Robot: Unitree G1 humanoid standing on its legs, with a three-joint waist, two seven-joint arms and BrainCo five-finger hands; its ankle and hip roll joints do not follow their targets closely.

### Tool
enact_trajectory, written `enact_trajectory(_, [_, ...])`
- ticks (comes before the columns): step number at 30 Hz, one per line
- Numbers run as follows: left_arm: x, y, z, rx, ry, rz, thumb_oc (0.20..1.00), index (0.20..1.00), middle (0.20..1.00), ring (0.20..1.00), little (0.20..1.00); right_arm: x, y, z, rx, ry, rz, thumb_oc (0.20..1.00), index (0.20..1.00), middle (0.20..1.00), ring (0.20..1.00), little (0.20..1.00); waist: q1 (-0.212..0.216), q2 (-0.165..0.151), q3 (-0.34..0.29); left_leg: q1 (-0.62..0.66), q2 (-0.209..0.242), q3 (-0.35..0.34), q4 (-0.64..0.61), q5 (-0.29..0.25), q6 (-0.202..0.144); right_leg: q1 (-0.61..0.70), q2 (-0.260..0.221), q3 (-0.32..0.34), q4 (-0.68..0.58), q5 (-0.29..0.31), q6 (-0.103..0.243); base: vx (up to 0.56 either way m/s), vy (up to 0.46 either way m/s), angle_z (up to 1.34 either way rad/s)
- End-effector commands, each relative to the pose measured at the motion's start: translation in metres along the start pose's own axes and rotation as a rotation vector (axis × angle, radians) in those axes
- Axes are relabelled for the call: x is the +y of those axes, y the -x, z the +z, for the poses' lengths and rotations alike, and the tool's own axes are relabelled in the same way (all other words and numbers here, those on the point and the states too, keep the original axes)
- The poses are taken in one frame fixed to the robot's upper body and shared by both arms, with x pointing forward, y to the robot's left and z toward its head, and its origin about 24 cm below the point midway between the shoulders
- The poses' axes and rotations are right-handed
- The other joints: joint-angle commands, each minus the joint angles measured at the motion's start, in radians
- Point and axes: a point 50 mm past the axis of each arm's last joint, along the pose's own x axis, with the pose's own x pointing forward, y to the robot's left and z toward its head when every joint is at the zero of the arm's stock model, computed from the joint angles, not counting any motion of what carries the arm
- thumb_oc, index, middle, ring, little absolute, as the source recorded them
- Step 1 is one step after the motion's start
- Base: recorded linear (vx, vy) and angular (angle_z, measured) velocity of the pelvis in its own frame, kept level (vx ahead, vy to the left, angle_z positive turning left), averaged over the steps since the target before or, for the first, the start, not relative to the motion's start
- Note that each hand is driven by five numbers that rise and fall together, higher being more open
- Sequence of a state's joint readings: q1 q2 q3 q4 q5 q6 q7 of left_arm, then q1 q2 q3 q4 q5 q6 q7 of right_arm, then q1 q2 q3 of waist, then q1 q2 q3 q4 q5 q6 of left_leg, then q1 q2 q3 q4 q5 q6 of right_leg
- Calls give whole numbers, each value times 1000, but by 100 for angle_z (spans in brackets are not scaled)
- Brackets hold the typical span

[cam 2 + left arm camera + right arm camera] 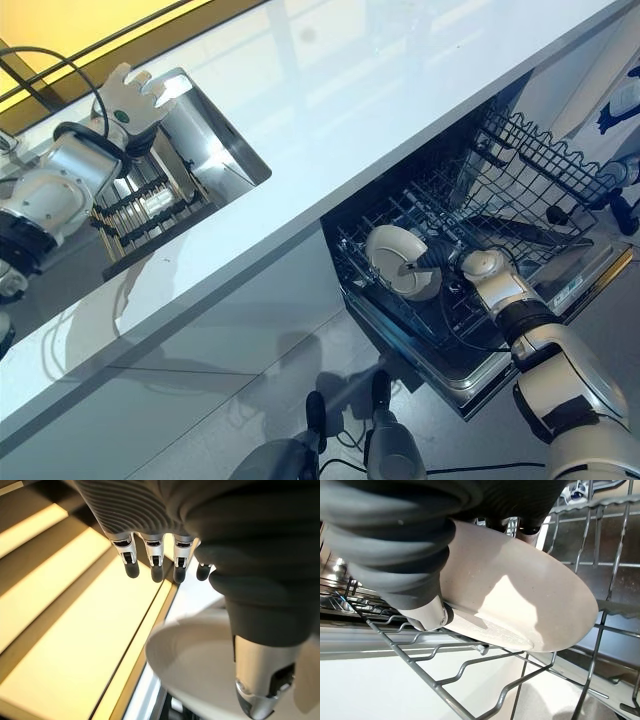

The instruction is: Pick up plates and place into dishwasher.

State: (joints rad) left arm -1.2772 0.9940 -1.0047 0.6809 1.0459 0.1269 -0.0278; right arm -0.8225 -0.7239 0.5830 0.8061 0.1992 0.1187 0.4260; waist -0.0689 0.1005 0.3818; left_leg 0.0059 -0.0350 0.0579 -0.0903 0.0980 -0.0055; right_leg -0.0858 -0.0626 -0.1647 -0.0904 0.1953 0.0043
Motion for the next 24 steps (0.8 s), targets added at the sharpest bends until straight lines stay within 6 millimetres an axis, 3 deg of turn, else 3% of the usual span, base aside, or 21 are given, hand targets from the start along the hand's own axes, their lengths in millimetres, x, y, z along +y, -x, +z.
enact_trajectory(1, [4,-3,-24,104,-1,-32,1000,1000,1000,1000,1000,5,-5,27,-96,-11,50,1000,1000,1000,1000,1000,11,-13,52,-62,-33,7,45,-69,-31,-28,-63,15,74,-112,100,0,0,0])
enact_trajectory(7, [3,-3,-25,133,7,-23,1000,1000,1000,1000,1000,2,3,57,-267,-14,-13,1000,1000,1000,1000,1000,0,-11,68,-80,-33,12,49,-65,-31,-48,-64,18,81,-110,100,-13,27,0])
enact_trajectory(13, [-11,3,-31,177,9,-31,1000,1000,1000,1000,1000,-2,29,89,-517,-92,-43,1000,1000,1000,1000,1000,-27,-25,88,-98,-30,20,51,-63,-28,-75,-56,35,94,-111,100,-7,46,-3])
enact_trajectory(24, [-46,27,-61,307,-13,-199,1000,1000,1000,1000,1000,-13,81,74,-730,-136,-190,1000,1000,1000,1000,1000,-78,-66,111,-128,-12,40,39,-59,-20,-133,-32,68,114,-109,106,-23,30,-6])
